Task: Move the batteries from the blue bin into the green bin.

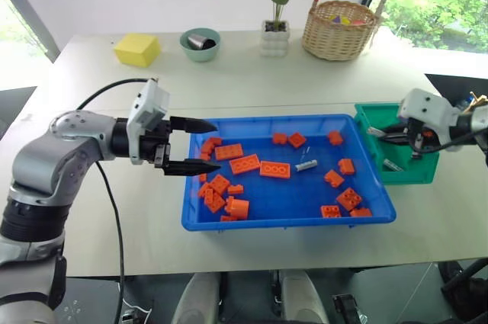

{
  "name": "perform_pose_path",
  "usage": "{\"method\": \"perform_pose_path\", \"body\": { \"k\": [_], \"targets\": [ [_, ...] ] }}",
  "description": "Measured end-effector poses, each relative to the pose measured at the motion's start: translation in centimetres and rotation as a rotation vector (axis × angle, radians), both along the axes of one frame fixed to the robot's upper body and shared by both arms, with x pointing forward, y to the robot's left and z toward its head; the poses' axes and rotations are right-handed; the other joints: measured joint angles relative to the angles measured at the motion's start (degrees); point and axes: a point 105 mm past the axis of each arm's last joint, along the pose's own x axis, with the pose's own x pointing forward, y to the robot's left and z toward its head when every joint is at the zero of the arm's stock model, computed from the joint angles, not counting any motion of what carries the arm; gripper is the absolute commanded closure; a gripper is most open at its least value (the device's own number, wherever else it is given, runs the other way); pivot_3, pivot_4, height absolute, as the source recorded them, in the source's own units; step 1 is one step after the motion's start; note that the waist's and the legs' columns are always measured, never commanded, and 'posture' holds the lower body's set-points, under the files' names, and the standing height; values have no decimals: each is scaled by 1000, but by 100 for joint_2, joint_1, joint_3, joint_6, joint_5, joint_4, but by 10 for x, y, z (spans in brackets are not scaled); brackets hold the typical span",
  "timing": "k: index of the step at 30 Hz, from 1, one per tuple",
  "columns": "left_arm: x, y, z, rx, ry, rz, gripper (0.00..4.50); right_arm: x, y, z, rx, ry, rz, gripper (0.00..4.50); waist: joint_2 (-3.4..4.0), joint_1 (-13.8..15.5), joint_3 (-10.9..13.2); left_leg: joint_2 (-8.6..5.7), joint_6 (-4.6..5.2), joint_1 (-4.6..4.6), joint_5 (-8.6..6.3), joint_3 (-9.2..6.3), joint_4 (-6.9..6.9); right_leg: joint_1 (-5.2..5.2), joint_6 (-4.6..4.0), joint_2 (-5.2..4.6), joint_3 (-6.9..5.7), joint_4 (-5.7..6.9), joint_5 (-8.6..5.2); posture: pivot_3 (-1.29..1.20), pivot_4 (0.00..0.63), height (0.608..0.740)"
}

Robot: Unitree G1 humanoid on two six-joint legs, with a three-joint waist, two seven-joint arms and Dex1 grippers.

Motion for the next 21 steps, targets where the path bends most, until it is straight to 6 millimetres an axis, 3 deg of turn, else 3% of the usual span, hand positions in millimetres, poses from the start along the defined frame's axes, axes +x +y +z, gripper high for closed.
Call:
{"method": "perform_pose_path", "body": {
  "k": [5,9,12,13,16,21],
  "targets": [
    [3,-3,2,-8,-12,-14,0,0,-27,-11,-48,-32,-135,4321,0,-26,0,-1,0,0,0,0,1,2,0,0,0,0,0,0,150,702],
    [6,-4,0,-12,1,-16,0,0,-34,-12,-45,-47,-174,2655,0,-30,0,0,1,0,0,1,2,2,1,1,0,0,0,0,150,702],
    [6,-6,2,-13,-11,-24,0,1,-33,-11,-32,-55,-181,1110,0,-28,0,0,1,0,0,0,2,2,1,1,0,0,0,0,150,702],
    [6,-6,2,-12,-10,-24,0,3,-30,-9,-11,-61,-180,1110,0,-37,0,0,1,0,0,0,2,2,1,1,0,0,0,0,150,702],
    [6,-6,2,-12,-12,-28,0,15,-5,9,95,-111,-133,1110,1,-72,0,2,1,4,0,1,1,1,1,4,2,2,0,0,150,702],
    [6,-6,2,-13,-14,-26,0,23,81,48,295,-153,140,1110,0,-46,0,8,1,4,0,-6,0,2,1,10,0,2,0,0,150,702]
  ]
}}
